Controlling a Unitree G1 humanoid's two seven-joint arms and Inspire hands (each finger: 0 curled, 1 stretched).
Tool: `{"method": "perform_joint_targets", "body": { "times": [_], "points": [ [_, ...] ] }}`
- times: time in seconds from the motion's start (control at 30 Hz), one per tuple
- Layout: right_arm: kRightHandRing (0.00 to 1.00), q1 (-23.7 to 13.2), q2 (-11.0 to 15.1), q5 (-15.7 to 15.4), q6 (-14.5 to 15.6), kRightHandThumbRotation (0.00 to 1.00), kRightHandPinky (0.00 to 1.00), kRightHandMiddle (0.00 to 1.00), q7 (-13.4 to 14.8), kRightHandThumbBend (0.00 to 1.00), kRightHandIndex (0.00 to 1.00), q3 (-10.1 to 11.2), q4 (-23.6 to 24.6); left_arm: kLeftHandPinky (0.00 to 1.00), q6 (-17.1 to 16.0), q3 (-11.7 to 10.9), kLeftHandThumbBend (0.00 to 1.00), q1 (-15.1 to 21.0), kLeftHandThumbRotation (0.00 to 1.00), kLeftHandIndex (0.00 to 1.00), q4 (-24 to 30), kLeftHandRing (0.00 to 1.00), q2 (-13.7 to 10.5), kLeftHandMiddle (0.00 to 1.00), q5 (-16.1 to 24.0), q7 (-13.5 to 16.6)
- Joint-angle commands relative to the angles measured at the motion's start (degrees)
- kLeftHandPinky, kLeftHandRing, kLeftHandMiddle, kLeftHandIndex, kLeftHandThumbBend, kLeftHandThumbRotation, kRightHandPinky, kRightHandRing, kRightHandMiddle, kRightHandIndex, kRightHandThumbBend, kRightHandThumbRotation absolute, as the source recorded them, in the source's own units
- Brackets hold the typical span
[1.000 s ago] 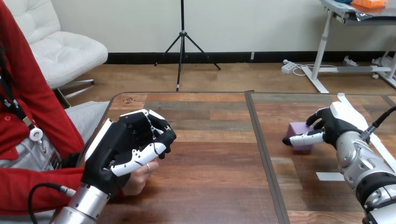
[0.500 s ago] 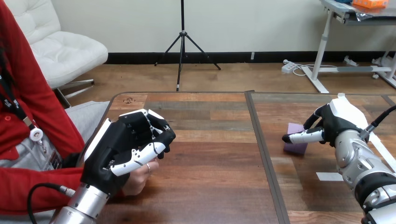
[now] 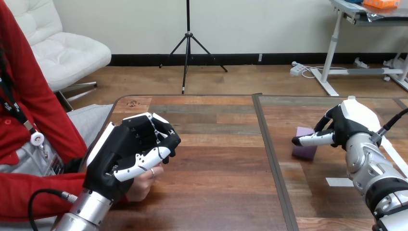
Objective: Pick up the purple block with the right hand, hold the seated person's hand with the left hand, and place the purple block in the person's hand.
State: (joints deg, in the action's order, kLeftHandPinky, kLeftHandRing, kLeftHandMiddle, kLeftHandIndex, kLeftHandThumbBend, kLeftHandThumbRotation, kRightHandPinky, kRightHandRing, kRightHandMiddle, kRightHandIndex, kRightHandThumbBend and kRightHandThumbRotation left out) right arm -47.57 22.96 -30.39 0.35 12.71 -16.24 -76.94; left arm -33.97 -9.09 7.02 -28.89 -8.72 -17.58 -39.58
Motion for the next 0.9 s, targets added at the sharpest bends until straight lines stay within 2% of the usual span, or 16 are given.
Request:
{"method": "perform_joint_targets", "body": {
  "times": [0.0,0.23,0.33,0.47,0.67,0.87],
  "points": [
    [0.41,-4.4,0.9,-0.2,-1.2,0.40,0.32,0.47,1.7,0.98,0.53,-0.2,1.0,0.24,-0.5,0.2,0.48,2.7,0.20,0.44,1.6,0.36,-0.9,0.49,-0.7,-0.3],
    [0.40,-4.6,1.0,0.4,-1.5,0.39,0.32,0.48,3.1,1.00,0.57,0.6,1.0,0.24,-0.9,0.1,0.47,2.6,0.20,0.44,1.5,0.36,-0.8,0.49,-0.6,-0.2],
    [0.40,-4.6,1.0,0.4,-1.8,0.40,0.31,0.47,3.8,1.00,0.54,0.6,1.1,0.24,-1.2,0.1,0.47,2.7,0.20,0.44,1.3,0.35,-0.8,0.49,-0.3,-0.1],
    [0.45,-4.7,1.2,0.0,-2.1,0.41,0.34,0.49,4.6,1.00,0.51,0.3,1.2,0.24,-1.3,0.0,0.49,2.7,0.20,0.44,1.1,0.35,-0.8,0.48,-0.3,0.0],
    [0.48,-4.7,1.3,-0.1,-3.1,0.43,0.35,0.50,6.0,1.00,0.50,0.3,1.5,0.24,-1.3,0.0,0.49,2.7,0.20,0.44,0.9,0.35,-0.9,0.48,-0.3,-0.1],
    [0.48,-4.5,1.4,0.7,-5.1,0.45,0.36,0.50,8.0,1.00,0.50,1.2,1.7,0.24,-1.3,0.0,0.50,2.8,0.20,0.44,0.7,0.36,-1.0,0.48,-0.4,-0.3]
  ]
}}
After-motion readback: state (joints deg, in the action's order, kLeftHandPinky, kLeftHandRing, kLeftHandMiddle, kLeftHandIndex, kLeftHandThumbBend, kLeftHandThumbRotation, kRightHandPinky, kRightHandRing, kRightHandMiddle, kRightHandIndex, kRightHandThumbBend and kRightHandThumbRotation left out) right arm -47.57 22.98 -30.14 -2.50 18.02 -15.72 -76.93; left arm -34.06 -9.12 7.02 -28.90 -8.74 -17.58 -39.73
